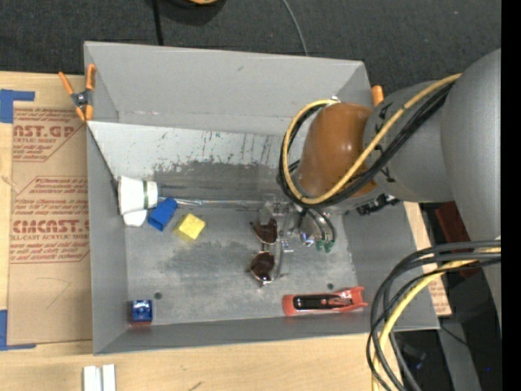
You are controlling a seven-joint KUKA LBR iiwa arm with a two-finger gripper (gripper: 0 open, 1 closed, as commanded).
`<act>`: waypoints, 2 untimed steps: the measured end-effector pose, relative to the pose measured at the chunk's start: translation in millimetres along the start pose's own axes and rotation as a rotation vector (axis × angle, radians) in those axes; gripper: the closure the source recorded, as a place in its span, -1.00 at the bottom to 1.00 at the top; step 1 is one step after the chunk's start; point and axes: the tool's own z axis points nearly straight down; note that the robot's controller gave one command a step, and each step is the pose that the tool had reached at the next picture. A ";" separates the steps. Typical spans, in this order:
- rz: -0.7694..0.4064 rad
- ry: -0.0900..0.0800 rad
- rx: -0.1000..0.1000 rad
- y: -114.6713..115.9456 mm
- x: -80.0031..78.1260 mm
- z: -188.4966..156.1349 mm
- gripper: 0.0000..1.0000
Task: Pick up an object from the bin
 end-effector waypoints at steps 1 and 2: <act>-0.091 -0.002 0.001 -6.1 -3.3 -0.5 -1.00; -0.013 -0.002 -0.001 -6.3 -4.8 -6.4 -1.00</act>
Offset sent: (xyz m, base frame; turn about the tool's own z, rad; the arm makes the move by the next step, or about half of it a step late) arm 0.0063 -0.0058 0.0149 -0.1074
